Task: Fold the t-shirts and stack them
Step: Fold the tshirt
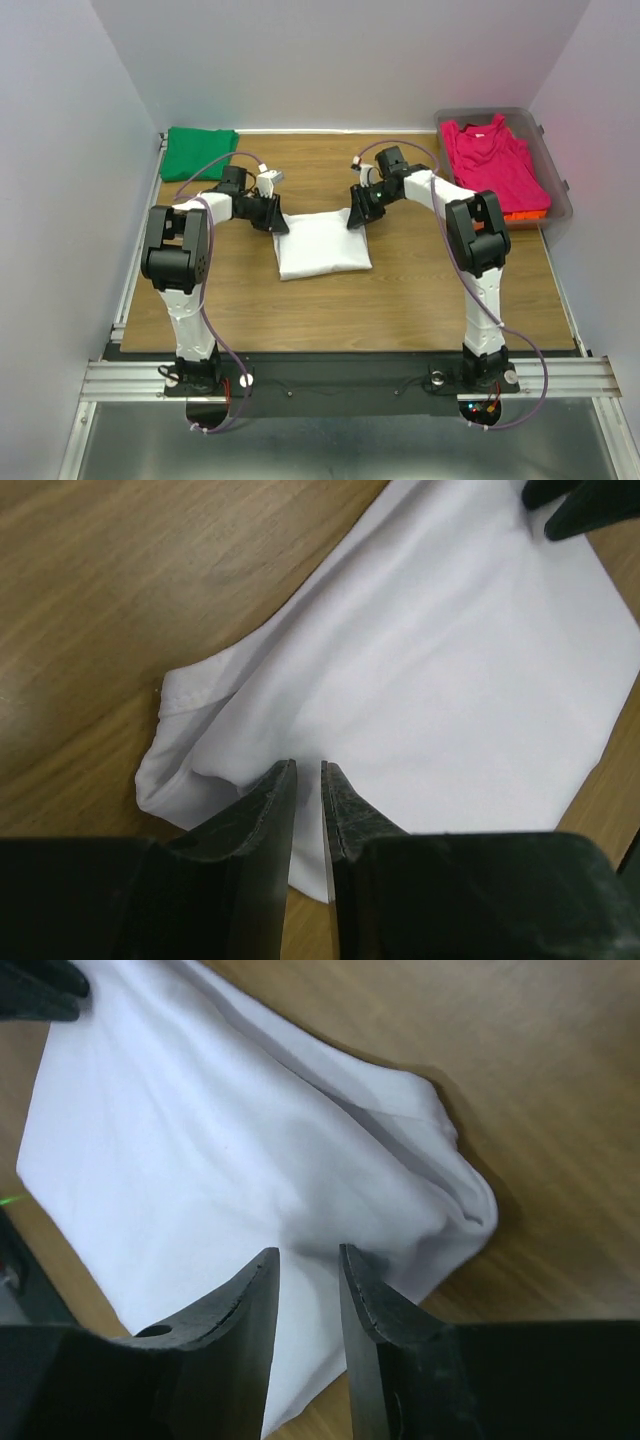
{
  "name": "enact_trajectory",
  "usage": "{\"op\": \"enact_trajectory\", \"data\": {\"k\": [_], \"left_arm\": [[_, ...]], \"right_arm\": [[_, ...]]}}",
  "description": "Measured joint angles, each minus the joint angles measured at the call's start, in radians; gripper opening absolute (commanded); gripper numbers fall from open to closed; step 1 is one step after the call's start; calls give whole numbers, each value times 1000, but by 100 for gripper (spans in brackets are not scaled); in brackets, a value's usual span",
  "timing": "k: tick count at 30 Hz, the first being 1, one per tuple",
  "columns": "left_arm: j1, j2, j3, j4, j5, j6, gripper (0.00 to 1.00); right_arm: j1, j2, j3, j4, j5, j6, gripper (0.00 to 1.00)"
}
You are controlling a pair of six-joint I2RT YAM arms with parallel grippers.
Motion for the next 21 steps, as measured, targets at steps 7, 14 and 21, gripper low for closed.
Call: {"op": "enact_trajectory", "data": {"k": [7, 14, 21], "left_arm": [[1, -90, 43, -71, -6, 35, 31], [-88, -347, -127, 93, 161, -186, 31], [-180, -179, -271, 166, 197, -270, 29]], "right_arm": [[-16, -90, 4, 14, -14, 16, 41], [58, -298, -170, 64, -186, 89, 41], [107, -142, -214, 101, -254, 114, 37]]}}
